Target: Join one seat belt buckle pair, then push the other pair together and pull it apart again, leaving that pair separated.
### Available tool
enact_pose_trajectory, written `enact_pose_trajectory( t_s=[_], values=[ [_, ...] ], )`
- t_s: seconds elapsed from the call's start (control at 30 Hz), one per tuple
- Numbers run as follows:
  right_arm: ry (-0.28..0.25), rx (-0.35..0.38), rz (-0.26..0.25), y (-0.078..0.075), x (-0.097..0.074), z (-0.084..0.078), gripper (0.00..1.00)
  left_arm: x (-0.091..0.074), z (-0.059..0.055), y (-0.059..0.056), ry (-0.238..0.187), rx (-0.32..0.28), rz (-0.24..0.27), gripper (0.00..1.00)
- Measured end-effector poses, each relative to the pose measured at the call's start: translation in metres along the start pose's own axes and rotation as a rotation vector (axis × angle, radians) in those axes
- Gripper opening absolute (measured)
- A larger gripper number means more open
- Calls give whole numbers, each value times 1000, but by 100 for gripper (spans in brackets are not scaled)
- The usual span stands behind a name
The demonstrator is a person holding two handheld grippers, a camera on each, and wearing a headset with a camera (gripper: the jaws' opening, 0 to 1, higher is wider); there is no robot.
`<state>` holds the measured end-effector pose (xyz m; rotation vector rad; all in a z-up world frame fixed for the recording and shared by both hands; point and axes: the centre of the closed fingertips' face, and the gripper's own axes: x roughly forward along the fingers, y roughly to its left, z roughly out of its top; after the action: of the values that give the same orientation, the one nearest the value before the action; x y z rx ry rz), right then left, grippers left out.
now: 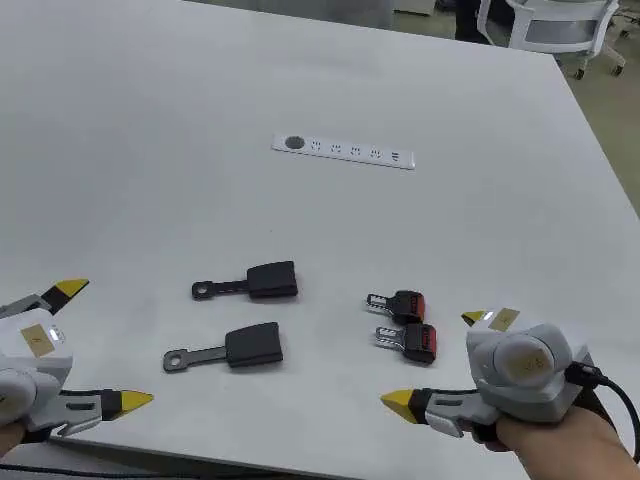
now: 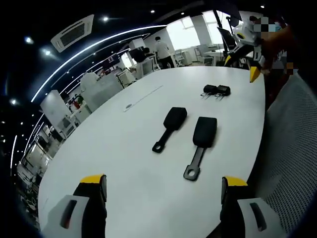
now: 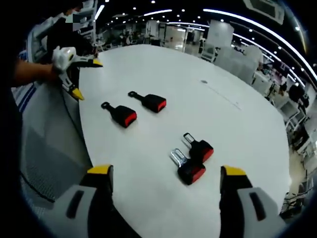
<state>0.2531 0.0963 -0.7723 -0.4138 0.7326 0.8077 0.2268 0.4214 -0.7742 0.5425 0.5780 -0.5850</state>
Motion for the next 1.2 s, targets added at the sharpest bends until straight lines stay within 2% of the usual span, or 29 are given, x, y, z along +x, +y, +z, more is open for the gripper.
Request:
enact_pose_trajectory(
  t_s=[0.57,0.87,0.97,1.07,1.2],
  values=[
    [7,1,-2,-1,1,-1,91,1,0,0,1,-7,-6,96],
    [-10,8,-4,0,-1,1,90,2,-4,-3,19,0,-21,96],
    [-11,-6,-7,0,-2,0,90,2,-3,0,9,-34,-15,96],
    [-14,-13,-11,0,-5,-3,90,1,-3,0,9,-40,-12,96],
    [-15,-2,-16,0,-7,-5,90,1,-6,-3,23,-21,-22,95]
  ],
)
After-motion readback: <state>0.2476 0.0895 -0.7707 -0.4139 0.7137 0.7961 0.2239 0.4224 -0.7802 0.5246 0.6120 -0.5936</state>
